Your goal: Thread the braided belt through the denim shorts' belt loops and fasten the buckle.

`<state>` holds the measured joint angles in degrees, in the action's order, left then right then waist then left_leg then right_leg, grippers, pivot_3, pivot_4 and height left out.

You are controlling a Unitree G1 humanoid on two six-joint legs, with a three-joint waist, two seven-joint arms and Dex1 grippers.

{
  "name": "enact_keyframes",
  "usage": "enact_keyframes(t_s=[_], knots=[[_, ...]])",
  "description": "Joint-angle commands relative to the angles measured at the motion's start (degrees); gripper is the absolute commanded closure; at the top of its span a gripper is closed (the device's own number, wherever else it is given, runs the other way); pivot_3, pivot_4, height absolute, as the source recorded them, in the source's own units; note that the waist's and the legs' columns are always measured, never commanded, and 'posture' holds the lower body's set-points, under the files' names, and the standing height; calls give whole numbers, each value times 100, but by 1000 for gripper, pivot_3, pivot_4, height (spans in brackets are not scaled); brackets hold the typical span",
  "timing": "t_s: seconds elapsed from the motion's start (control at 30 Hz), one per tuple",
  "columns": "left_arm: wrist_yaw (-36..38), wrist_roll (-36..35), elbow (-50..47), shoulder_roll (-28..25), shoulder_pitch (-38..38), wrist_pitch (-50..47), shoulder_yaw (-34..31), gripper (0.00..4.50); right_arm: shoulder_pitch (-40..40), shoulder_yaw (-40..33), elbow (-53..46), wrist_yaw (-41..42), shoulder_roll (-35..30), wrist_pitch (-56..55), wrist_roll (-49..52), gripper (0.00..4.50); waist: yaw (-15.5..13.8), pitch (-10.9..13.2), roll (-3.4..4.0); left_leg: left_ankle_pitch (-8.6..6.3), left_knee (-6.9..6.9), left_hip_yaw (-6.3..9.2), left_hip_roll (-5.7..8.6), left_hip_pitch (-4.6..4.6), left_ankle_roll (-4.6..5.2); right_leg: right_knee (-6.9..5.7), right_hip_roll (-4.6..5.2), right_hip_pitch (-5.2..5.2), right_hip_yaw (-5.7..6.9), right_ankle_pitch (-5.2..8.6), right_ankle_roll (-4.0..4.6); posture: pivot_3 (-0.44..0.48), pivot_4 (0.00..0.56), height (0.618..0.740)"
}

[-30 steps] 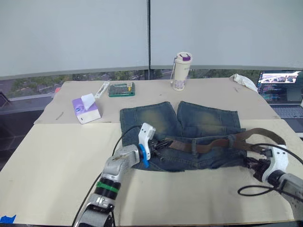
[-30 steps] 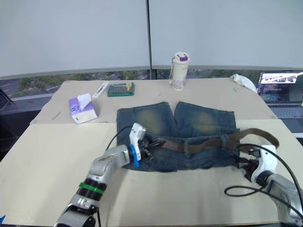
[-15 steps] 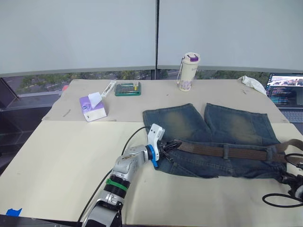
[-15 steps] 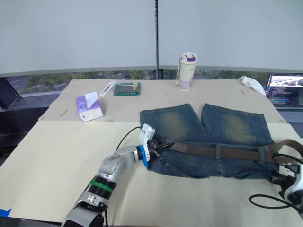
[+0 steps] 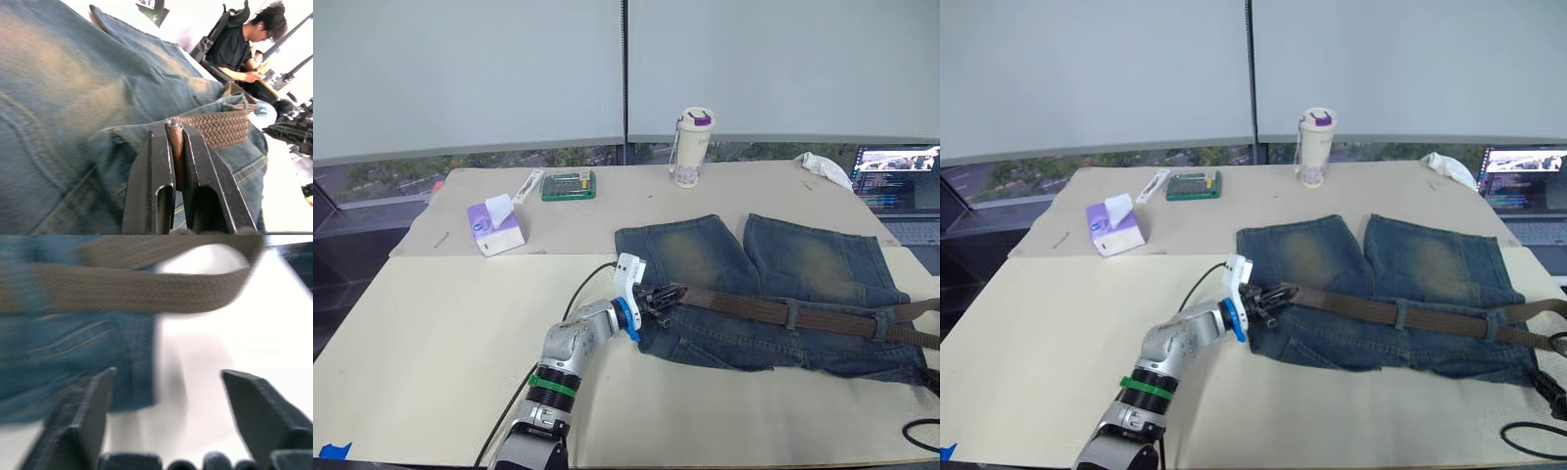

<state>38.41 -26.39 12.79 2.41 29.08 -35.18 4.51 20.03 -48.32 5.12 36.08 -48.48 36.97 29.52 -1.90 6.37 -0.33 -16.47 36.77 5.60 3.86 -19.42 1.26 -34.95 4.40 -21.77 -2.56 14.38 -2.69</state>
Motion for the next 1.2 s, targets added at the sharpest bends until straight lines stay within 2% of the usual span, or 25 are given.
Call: enact_keyframes(t_s=[0.03, 0.1, 0.2, 0.23, 0.3, 0.37, 0.5, 0.6, 0.67, 0.8, 1.0, 1.2], knots=[[-12, -212, -402, 38, 52, -149, -35, 4500, 127, -685, -354, 545, -403, 152, 316, 10, 26, 0, 1, -3, 0, 0, 2, 7, 4, 2, -1, 15, 1, 3, -4, 0, 150, 740], [-20, -223, -428, 22, 57, -181, -25, 4500, 129, -768, -400, 647, -449, 239, 378, 10, 62, 1, -1, -8, 0, 7, -2, 24, 10, 19, -5, 47, 15, 13, -21, 0, 150, 740], [-97, -569, -558, 68, 56, -557, -265, 4500, -283, -755, -2193, 1121, -103, 1179, 2677, 10, 143, 4, 2, -8, 0, 18, -5, 22, 10, 25, -5, 51, 19, 28, -45, 0, 150, 740], [-8, -496, -571, -24, 27, -505, -181, 4500, -532, -581, -2518, 980, 42, 1399, 3257, 10, 175, 8, 9, -10, -1, 18, -13, 22, 8, 25, -10, 50, 16, 27, -45, 0, 150, 740], [93, -644, -623, -56, -15, -608, -249, 4500, -959, -41, -2872, 492, 362, 1567, 3754, 10, 202, 12, 12, -13, 0, 18, -22, 23, 4, 22, -17, 50, 13, 27, -43, 0, 150, 740], [128, -692, -643, -104, -15, -625, -263, 4500, -1118, 443, -3208, 193, 545, 1708, 4004, 10, 149, 13, 9, -13, 2, 25, -19, 22, 3, 19, -15, 50, 20, 8, -11, 0, 150, 740], [123, -716, -667, -203, -8, -630, -312, 4500, -1473, 1547, -3600, -590, 1097, 1816, 4433, 10, 57, 12, 8, -8, 14, 56, -6, 21, -2, 18, -1, 23, 17, 7, -10, 0, 150, 740], [-10, -832, -650, -182, 37, -580, -591, 4500, -1422, 2858, -3770, -928, 1757, 1811, 3972, 10, 9, 9, -1, -2, 14, 55, 8, 4, -7, 0, 15, -16, 1, 6, -9, 0, 150, 740], [8, -857, -673, -203, 34, -500, -663, 4500, -1558, 3479, -3603, -1365, 2178, 1590, 3339, 10, 21, 7, -6, 2, 10, 56, -4, -1, -15, -3, 6, -27, 2, 3, -5, 0, 150, 740], [-54, -1027, -773, -238, -37, -623, -803, 4500, -1855, 3586, -3163, -1874, 2900, 894, 2672, 10, 43, 5, 1, 8, 7, 55, -1, -5, -25, -8, 3, -42, 0, -1, 1, 0, 150, 740], [-101, -1130, -874, -380, -154, -762, -795, 4500, -2087, 3432, -2923, -2046, 3728, 233, 2674, 10, 122, -12, 28, 11, -6, 58, -2, 6, -30, -14, -4, -44, 3, -1, 1, 0, 150, 740], [-74, -1063, -838, -421, -200, -773, -638, 4500, -2222, 3615, -2739, -1870, 3889, -334, 2121, 10, 137, -26, 51, 10, -6, 58, 9, 10, -28, -15, -4, -43, 5, -2, 2, 0, 150, 740]])
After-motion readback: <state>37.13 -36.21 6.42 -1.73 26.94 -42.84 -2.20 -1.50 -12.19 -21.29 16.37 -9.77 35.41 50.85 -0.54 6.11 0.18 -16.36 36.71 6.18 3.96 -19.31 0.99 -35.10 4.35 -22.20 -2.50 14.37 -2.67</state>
